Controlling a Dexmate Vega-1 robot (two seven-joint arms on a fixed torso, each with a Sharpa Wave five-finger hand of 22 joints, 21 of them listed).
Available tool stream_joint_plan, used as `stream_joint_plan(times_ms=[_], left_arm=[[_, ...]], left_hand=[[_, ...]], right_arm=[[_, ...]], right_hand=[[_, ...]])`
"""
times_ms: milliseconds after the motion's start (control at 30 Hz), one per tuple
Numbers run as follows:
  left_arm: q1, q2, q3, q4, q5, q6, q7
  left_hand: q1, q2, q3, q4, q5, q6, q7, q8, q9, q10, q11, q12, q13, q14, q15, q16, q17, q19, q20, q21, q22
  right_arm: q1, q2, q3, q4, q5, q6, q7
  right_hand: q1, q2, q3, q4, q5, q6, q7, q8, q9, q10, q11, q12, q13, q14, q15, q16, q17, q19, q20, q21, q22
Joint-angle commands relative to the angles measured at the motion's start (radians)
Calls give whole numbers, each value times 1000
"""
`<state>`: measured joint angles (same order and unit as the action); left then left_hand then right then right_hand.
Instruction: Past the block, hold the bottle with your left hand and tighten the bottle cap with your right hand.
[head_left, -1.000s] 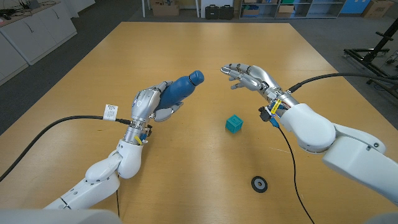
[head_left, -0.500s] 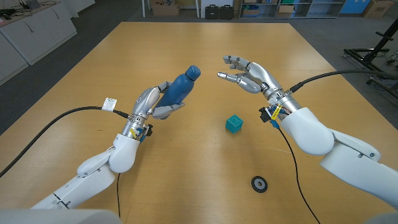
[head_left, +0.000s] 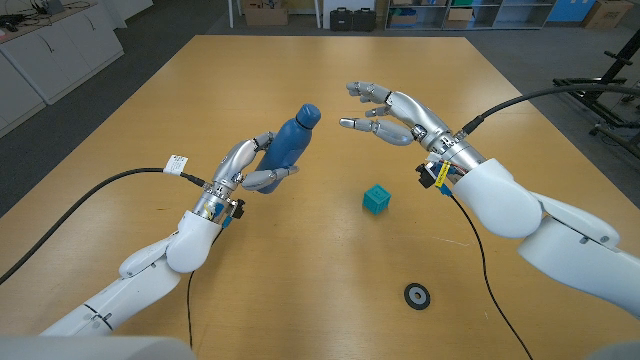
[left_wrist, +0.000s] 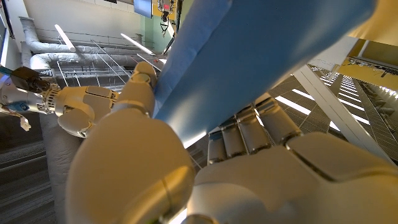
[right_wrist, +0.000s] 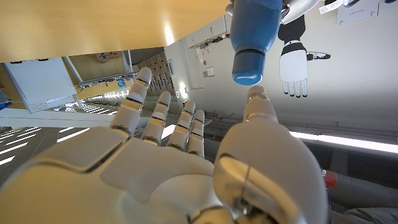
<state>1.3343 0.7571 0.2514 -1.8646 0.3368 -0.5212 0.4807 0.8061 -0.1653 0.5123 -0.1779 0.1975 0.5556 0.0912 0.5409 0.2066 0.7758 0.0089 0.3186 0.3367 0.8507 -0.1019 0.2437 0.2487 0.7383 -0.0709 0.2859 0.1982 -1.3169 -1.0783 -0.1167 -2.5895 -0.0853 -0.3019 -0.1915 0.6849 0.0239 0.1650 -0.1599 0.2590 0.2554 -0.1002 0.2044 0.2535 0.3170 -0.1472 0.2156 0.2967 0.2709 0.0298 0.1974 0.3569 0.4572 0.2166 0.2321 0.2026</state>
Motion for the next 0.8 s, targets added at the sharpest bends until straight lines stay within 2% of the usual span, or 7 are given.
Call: stream_joint_plan(times_ms=[33,233,300,467,600,700,800], left_arm=[[-19,-28,0,53,17,-97,-27],[-24,-27,-4,53,28,-94,-57],[-26,-26,-5,52,29,-92,-68],[-32,-30,-6,49,39,-88,-83],[-35,-32,-7,42,47,-71,-96],[-37,-35,-7,40,47,-61,-105],[-37,-39,-6,41,49,-59,-105]], left_hand=[[212,243,0,6,5,283,-206,10,3,170,-155,8,5,18,-138,3,6,7,-128,8,5],[213,243,-2,5,4,290,-205,12,3,174,-157,8,6,24,-139,5,8,10,-129,10,5],[213,243,-2,5,4,291,-206,12,3,175,-156,9,7,24,-138,5,8,10,-129,10,5],[214,242,-4,5,4,293,-207,13,3,174,-157,8,8,26,-138,6,8,11,-129,11,5],[215,242,-5,4,3,291,-207,12,2,175,-158,7,9,27,-138,5,9,12,-129,11,5],[215,243,-5,5,3,291,-206,12,2,175,-156,7,9,28,-138,5,9,11,-129,12,5],[216,243,-5,5,3,291,-206,12,2,175,-156,7,10,28,-138,5,9,11,-130,12,5]], right_arm=[[82,-37,6,-40,-7,-72,117],[124,-63,-12,-63,-25,-126,158],[135,-73,-18,-74,-36,-146,169],[155,-93,-24,-98,-52,-180,195],[163,-106,-13,-101,-39,-170,223],[161,-110,-3,-104,-32,-165,232],[165,-119,-3,-116,-36,-174,241]], right_hand=[[8,-2,7,2,6,15,-6,9,3,18,-4,13,-1,10,-1,5,0,0,0,-4,1],[11,-3,8,6,9,56,-30,26,4,43,-21,24,-6,19,-7,11,-2,-2,0,-5,1],[13,-4,8,8,12,92,-55,40,4,57,-25,29,-10,26,-10,14,-3,-2,0,-6,1],[13,-5,8,13,15,135,-78,54,3,92,-47,42,-15,50,-23,25,-4,-3,0,-7,1],[15,-6,9,13,17,138,-76,52,1,116,-60,50,-19,67,-36,32,-5,1,0,-5,1],[19,-6,10,13,19,174,-79,64,0,110,-58,45,-23,72,-34,33,-7,4,0,-4,2],[19,-6,10,14,20,173,-76,62,-1,104,-57,42,-24,73,-35,33,-7,6,0,-3,2]])
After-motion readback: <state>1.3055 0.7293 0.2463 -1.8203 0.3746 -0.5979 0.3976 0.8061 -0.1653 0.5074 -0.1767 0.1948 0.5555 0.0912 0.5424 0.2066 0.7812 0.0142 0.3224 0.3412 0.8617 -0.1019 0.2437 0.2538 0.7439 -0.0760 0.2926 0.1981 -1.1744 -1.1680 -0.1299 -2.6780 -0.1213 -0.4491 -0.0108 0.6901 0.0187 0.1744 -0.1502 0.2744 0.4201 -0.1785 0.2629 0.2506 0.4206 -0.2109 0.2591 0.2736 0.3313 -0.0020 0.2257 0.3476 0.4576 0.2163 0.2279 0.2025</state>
